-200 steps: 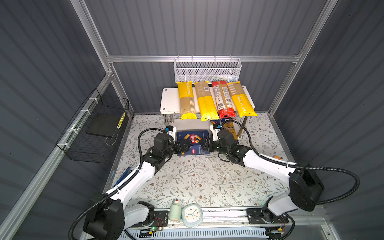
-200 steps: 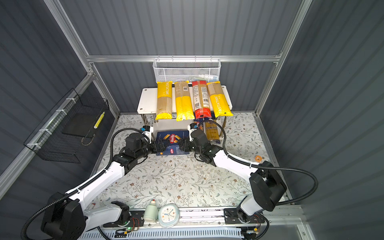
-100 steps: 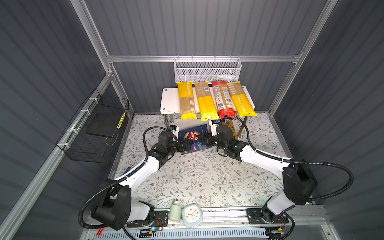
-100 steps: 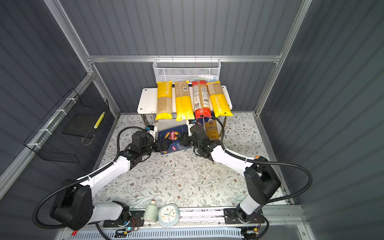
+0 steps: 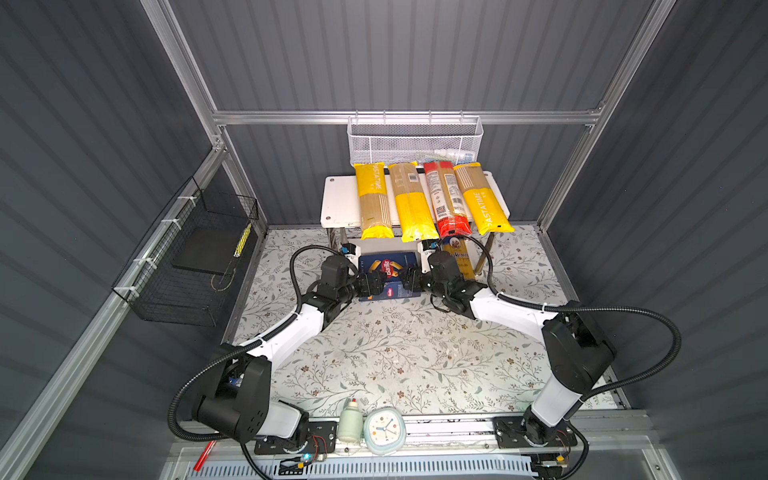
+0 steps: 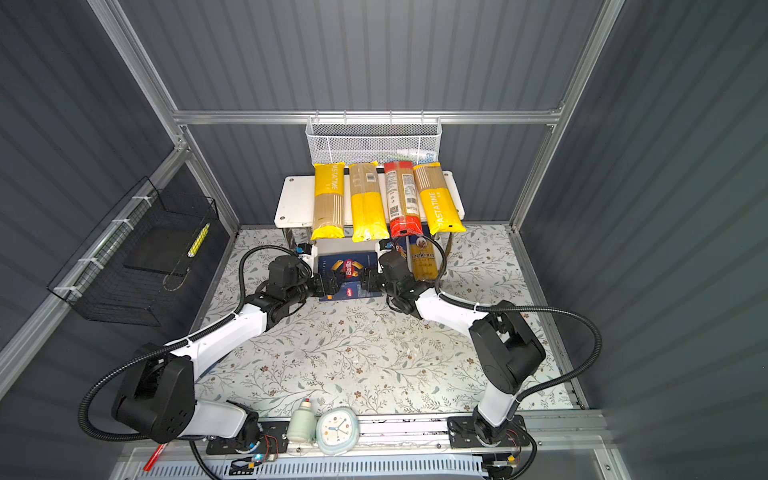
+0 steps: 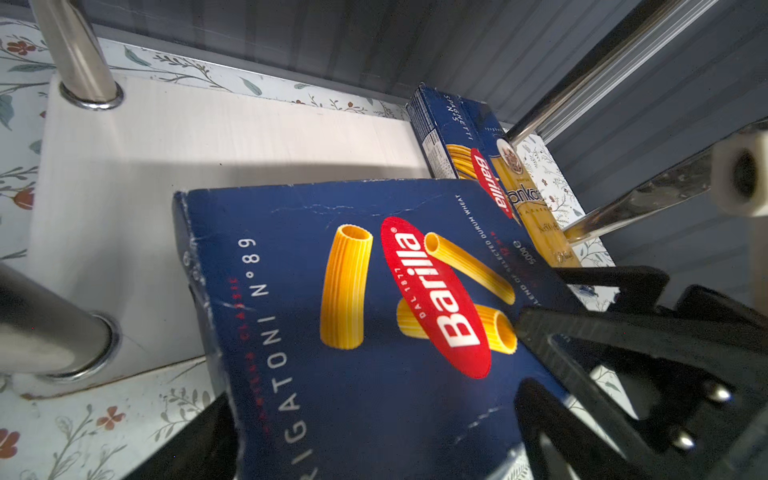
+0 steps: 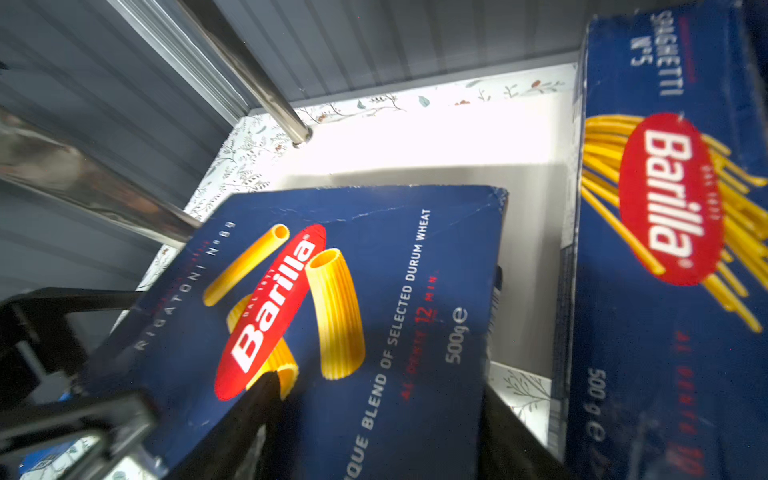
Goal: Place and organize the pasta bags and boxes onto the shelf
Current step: 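Push the Rigatoni box with both grippers onto the lower tier beside the Spaghetti box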
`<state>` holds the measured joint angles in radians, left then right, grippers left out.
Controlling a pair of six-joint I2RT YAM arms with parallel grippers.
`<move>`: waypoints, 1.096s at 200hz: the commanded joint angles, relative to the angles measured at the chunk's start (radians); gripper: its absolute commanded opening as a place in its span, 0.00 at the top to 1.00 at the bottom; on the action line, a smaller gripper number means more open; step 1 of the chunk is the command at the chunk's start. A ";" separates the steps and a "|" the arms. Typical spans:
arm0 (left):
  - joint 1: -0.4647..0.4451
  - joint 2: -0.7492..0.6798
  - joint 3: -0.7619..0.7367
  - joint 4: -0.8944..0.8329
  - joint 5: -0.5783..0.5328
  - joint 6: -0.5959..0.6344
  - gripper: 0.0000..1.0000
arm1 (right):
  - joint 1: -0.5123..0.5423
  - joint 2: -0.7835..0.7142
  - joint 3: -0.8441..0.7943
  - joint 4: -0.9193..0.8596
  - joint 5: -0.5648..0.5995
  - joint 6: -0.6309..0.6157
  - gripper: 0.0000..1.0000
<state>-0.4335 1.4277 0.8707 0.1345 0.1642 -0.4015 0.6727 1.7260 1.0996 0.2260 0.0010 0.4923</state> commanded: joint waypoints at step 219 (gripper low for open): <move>-0.019 0.204 0.236 -0.106 -0.201 0.068 0.01 | -0.061 0.062 0.034 0.230 -0.116 0.104 0.29</move>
<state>-0.4400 1.6459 1.0729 0.0574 -0.0170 -0.3733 0.6052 1.8278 1.1183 0.4149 -0.0685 0.6018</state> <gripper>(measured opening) 0.993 0.705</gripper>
